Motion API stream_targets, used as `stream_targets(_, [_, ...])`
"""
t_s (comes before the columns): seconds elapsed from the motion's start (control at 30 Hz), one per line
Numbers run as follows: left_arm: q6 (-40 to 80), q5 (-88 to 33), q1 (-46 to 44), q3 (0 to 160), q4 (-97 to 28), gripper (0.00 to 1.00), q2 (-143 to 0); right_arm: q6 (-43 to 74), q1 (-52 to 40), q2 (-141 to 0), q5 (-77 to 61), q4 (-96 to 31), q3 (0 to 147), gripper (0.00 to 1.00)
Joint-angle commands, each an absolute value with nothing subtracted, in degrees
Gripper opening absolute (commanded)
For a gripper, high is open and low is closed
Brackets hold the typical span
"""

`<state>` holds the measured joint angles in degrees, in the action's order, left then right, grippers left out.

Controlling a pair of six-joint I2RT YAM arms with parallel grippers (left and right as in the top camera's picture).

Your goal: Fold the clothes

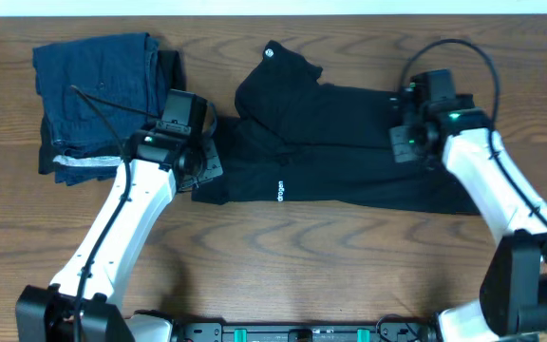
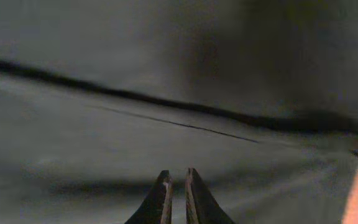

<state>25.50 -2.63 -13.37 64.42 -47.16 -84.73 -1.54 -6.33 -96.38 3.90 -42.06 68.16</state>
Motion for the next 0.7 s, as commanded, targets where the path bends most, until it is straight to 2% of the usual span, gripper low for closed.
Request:
stream_targets(0.0, [25.6,-2.6,-13.7,64.0,-47.1,0.12,-86.5,-0.2,-2.0,-100.1,5.1,-41.2,67.3,0.09])
stream_targets(0.3, [25.6,-2.6,-13.7,64.0,-46.3,0.12,-87.8,-0.2,1.4,-109.3,3.0,-35.5,67.3,0.1])
stream_targets(0.37, [25.5,-2.6,-13.8,64.0,-46.0,0.12,-87.8,0.3,1.4,-110.7,2.7,-33.8,67.3,0.04])
stream_targets(0.53, [20.6,-2.6,-13.8,65.6,-46.9,0.12,-87.8,1.8,1.6,-108.0,0.6,-35.9,69.9,0.02])
stream_targets(0.67, [20.1,-2.6,-13.8,67.1,-46.6,0.12,-87.8,4.3,1.9,-101.6,0.6,-41.8,73.8,0.07])
